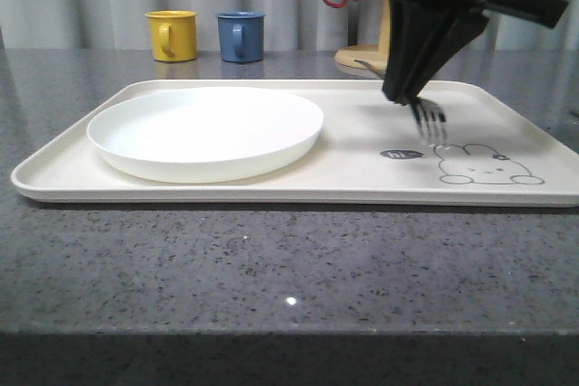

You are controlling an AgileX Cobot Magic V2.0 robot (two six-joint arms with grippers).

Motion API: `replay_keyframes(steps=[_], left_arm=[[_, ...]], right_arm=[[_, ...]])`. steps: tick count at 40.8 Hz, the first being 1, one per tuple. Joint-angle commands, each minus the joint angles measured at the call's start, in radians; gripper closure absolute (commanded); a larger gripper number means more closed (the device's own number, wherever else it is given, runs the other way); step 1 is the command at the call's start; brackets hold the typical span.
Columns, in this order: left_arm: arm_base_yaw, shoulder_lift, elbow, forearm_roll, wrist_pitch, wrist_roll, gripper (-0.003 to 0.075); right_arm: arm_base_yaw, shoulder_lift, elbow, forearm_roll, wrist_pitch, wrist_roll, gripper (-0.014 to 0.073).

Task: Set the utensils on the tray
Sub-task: 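Lift the fork and place it on the tray beside the plate, then move the right gripper back to the steel chopsticks and grasp them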

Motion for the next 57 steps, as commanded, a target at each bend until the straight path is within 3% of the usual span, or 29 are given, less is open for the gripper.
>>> replay_keyframes(steps=[1, 15, 27, 39, 43, 51, 57], left_arm=[[-0.009, 0.002, -0.027, -0.004, -0.085, -0.011, 0.0374], [-0.009, 0.002, -0.027, -0.004, -0.085, -0.011, 0.0374], [-0.009, 0.002, -0.027, -0.004, -0.085, -0.011, 0.0374], [-0.009, 0.002, -0.027, -0.004, -0.085, -0.011, 0.0374], [-0.009, 0.002, -0.027, -0.004, -0.085, -0.011, 0.0374], [-0.009, 0.002, -0.027, -0.004, -0.085, -0.011, 0.0374], [-0.009, 0.002, -0.027, -0.004, -0.085, -0.011, 0.0374]], right_arm=[[0.008, -0.008, -0.031, 0.019, -0.059, 0.052, 0.0622], [0.008, 0.052, -0.031, 0.023, -0.095, 0.110, 0.0606], [0.008, 0.049, -0.031, 0.023, -0.103, 0.111, 0.0338], [0.008, -0.031, -0.031, -0.012, -0.088, 0.071, 0.0317], [0.008, -0.090, -0.031, -0.069, -0.030, -0.002, 0.0317], [0.000, -0.218, -0.008, -0.331, 0.094, -0.005, 0.0317], [-0.073, -0.297, 0.056, -0.422, 0.108, -0.007, 0.0329]])
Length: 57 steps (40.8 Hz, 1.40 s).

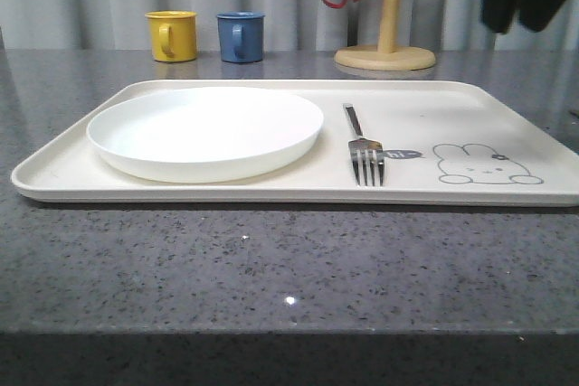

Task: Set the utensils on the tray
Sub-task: 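Move the right gripper back to the steel chopsticks and grasp them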

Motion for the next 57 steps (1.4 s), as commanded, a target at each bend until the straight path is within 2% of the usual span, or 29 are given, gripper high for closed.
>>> replay_keyframes(steps=[1, 8, 14, 19, 31, 45, 57], left_arm=[[-0.009, 0.002, -0.027, -0.004, -0.085, -0.011, 0.0374], [-0.009, 0.002, -0.027, -0.004, -0.085, -0.011, 0.0374], [-0.009, 0.002, -0.027, -0.004, -0.085, -0.011, 0.0374], [-0.009, 0.002, -0.027, -0.004, -0.085, -0.011, 0.0374], [-0.009, 0.002, -0.027, -0.004, -0.085, -0.011, 0.0374], [-0.009, 0.002, -0.027, -0.004, -0.085, -0.011, 0.0374], [-0.009, 0.002, -0.027, -0.004, -0.085, -0.011, 0.0374]], right_arm=[[-0.065, -0.083, 0.022, -0.079, 0.000, -0.019, 0.0334], [-0.237, -0.103, 0.129, -0.048, 0.004, -0.104, 0.0349], [-0.408, -0.103, 0.225, 0.088, -0.031, -0.265, 0.0349], [-0.484, -0.102, 0.272, 0.200, -0.078, -0.387, 0.0349], [-0.497, -0.100, 0.287, 0.248, -0.163, -0.418, 0.0349], [-0.497, -0.095, 0.287, 0.255, -0.183, -0.423, 0.0349], [-0.492, -0.006, 0.287, 0.278, -0.182, -0.424, 0.0349]])
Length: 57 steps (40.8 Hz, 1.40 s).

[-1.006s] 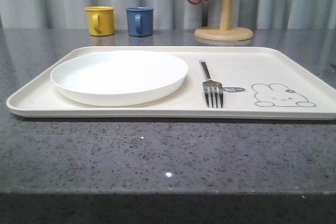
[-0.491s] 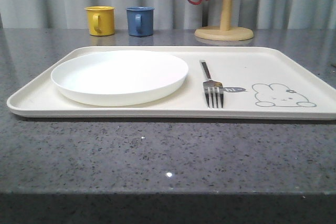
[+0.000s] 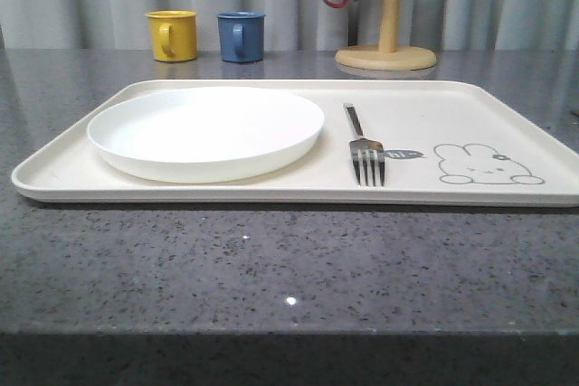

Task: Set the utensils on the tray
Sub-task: 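Move the right gripper back to the steel chopsticks and grasp them, then place the chopsticks on the tray beside the fork and release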

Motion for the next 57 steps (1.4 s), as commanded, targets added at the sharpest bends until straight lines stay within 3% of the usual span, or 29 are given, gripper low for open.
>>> replay_keyframes(steps=[1, 9, 19, 29, 34, 42, 51, 57], left_arm=[[-0.009, 0.002, -0.027, -0.004, -0.085, -0.011, 0.0374], [-0.009, 0.002, -0.027, -0.004, -0.085, -0.011, 0.0374], [-0.009, 0.002, -0.027, -0.004, -0.085, -0.011, 0.0374], [-0.009, 0.002, -0.027, -0.004, -0.085, -0.011, 0.0374], [-0.009, 0.002, -0.027, -0.004, -0.085, -0.011, 0.0374], [-0.009, 0.002, -0.027, -0.004, -0.085, -0.011, 0.0374], [-0.009, 0.002, -0.027, -0.004, -0.085, -0.011, 0.0374], [-0.009, 0.002, -0.027, -0.004, -0.085, -0.011, 0.0374]], right_arm=[[0.002, 0.000, -0.021, 0.013, -0.021, -0.009, 0.0349], [0.002, 0.023, -0.021, 0.008, -0.013, -0.009, 0.0366], [0.002, 0.023, -0.021, -0.010, 0.003, -0.009, 0.0537], [0.002, 0.005, -0.074, -0.005, 0.084, -0.009, 0.0543], [0.015, -0.016, -0.149, 0.062, 0.162, -0.009, 0.0543], [0.143, -0.018, -0.236, 0.144, 0.183, -0.007, 0.0543], [0.308, 0.012, -0.237, 0.193, 0.075, 0.128, 0.0543], [0.363, 0.058, -0.237, 0.195, 0.002, 0.214, 0.0543]])
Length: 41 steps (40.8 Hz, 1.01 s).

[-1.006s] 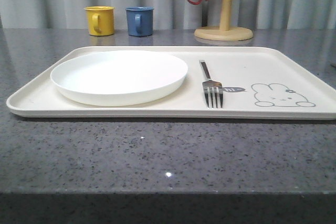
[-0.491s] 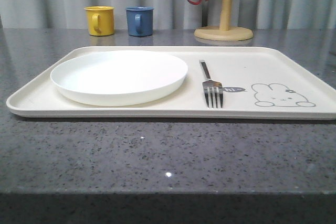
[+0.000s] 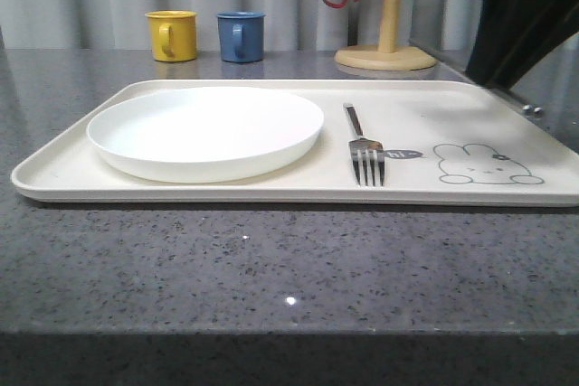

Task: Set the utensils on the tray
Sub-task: 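Place the chopsticks on the tray beside the fork and release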

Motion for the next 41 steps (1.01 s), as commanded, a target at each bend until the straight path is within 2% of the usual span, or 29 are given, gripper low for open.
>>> replay_keyframes(steps=[1, 9, 24, 26, 34, 41], left_arm=[[-0.009, 0.002, -0.027, -0.004, -0.085, -0.011, 0.0374], [-0.009, 0.002, -0.027, -0.004, -0.085, -0.011, 0.0374], [-0.009, 0.002, -0.027, -0.004, -0.085, -0.011, 0.0374], [-0.009, 0.002, -0.027, -0.004, -0.085, -0.011, 0.0374], [-0.009, 0.002, -0.027, -0.004, -0.085, -0.011, 0.0374], [-0.009, 0.002, -0.027, -0.004, -0.085, -0.011, 0.0374]], right_arm=[[0.026, 0.003, -0.034, 0.024, -0.069, 0.061, 0.0543], [0.029, 0.064, -0.034, 0.038, -0.120, 0.100, 0.0543], [0.029, 0.118, -0.034, 0.103, -0.072, 0.100, 0.0537], [0.029, 0.118, -0.034, 0.103, -0.070, 0.100, 0.0518], [0.029, 0.117, -0.034, 0.103, -0.070, 0.100, 0.0344], [0.029, 0.070, -0.034, 0.100, -0.069, 0.081, 0.0322]])
